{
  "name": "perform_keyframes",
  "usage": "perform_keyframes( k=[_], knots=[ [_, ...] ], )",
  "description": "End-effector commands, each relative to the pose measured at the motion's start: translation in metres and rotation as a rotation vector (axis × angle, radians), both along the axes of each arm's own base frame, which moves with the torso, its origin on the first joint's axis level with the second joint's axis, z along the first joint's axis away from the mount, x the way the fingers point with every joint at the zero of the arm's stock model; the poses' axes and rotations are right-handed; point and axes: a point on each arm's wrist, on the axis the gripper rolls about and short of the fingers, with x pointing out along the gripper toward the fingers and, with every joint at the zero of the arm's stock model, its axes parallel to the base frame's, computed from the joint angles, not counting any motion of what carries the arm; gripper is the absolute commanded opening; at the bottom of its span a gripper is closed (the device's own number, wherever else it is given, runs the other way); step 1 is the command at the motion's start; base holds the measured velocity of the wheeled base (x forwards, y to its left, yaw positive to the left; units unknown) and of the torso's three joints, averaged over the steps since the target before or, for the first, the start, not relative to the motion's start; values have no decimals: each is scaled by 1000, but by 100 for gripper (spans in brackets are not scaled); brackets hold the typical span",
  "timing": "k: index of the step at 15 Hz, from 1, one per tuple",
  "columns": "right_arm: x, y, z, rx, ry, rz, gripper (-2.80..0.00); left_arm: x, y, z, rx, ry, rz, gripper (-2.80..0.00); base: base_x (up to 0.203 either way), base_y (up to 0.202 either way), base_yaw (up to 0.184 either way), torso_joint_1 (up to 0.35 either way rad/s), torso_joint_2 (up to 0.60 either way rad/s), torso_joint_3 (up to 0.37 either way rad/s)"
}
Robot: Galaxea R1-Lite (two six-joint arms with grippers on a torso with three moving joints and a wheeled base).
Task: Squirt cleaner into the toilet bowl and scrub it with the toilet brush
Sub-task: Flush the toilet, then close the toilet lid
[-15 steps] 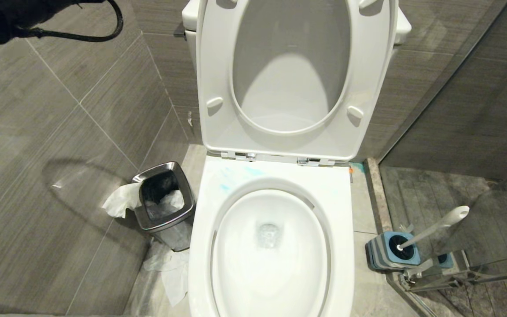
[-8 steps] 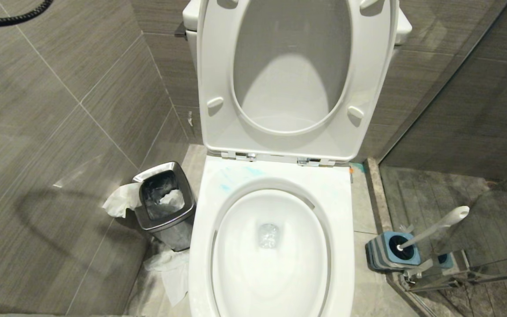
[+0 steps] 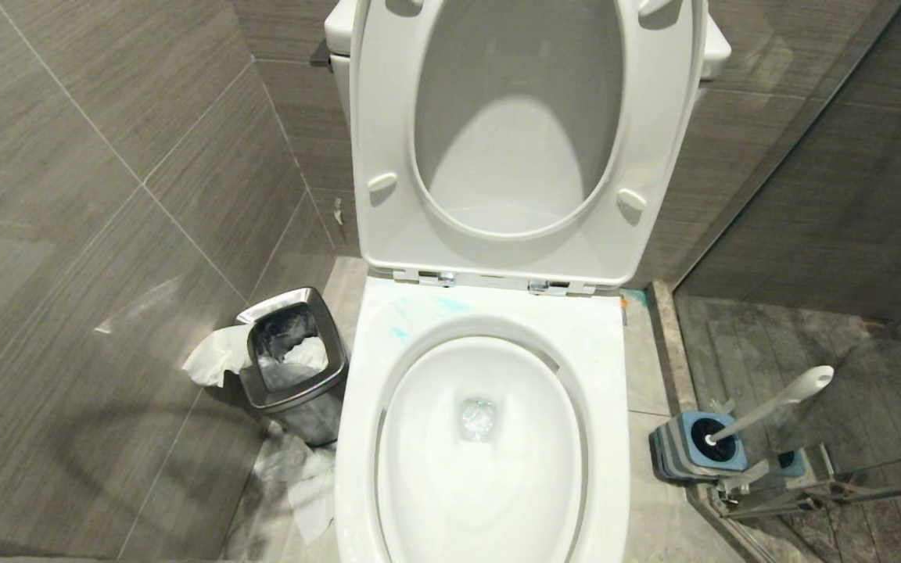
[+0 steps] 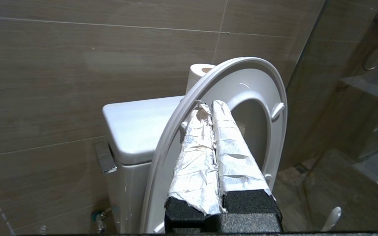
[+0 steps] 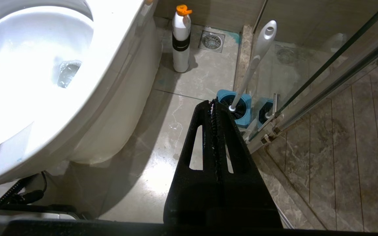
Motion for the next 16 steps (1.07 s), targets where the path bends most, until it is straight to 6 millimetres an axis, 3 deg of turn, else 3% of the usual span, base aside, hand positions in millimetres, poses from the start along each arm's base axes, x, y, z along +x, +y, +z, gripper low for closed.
perform_keyframes(
  k=[1,7,16],
  knots=[
    [0,0,0,0,0,1,-280,-4,1,2,-3,-11,-1,-280,0,0,0,0,0,0],
    [0,0,0,0,1,1,-280,1,-2,-2,40,19,-67,-280,0,0,0,0,0,0],
    [0,0,0,0,0,1,-280,26,-3,12,1,68,-271,-280,0,0,0,0,0,0]
  ],
)
